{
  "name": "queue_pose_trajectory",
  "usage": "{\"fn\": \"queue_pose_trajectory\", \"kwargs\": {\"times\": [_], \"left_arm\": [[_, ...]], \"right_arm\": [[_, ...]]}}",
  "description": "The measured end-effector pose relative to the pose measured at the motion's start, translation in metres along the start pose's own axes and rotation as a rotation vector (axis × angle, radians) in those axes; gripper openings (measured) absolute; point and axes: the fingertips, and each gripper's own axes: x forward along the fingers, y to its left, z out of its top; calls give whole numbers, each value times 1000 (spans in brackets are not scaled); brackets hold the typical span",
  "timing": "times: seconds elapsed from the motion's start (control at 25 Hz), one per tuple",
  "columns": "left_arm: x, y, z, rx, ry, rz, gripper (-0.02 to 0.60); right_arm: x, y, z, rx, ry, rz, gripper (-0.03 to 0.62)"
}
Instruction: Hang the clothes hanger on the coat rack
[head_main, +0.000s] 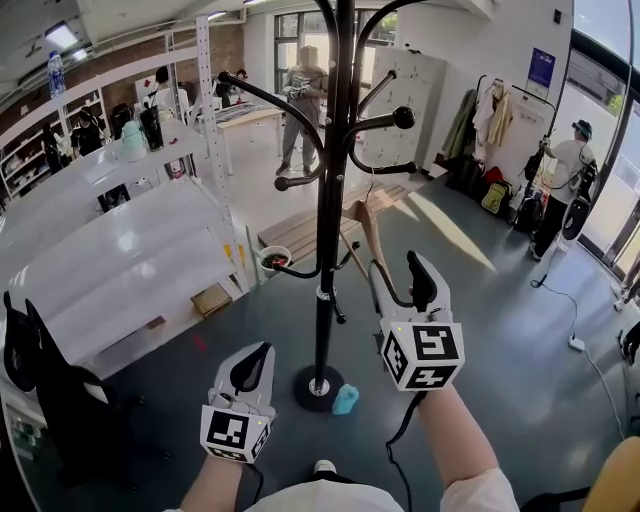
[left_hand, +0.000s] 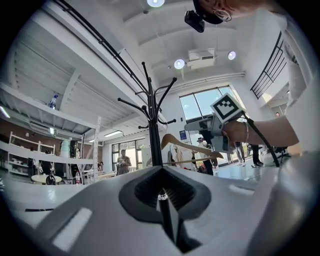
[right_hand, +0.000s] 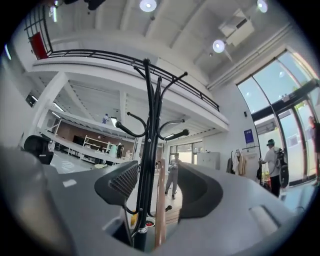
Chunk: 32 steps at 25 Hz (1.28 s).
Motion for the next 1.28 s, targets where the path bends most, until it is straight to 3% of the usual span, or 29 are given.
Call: {"fn": "queue_pose_trajectory", "kwargs": {"times": [0.16,0.28,0.92,1.28], "left_arm": [[-11,-2,16,6,-27,-4,0],[-23,-11,27,3,-38,-14,0],[-130,-54,12,-40,7,-81,0],[-188,-93,-2,-67,42,-115,0]], "right_arm": [[-42,8,6,5,-47,-21,192],[-80,8,-4,48,-61,-76,28],[-221,89,-90,33,131,-74,26],[-303,121,-102,69,212,-77,26]]}}
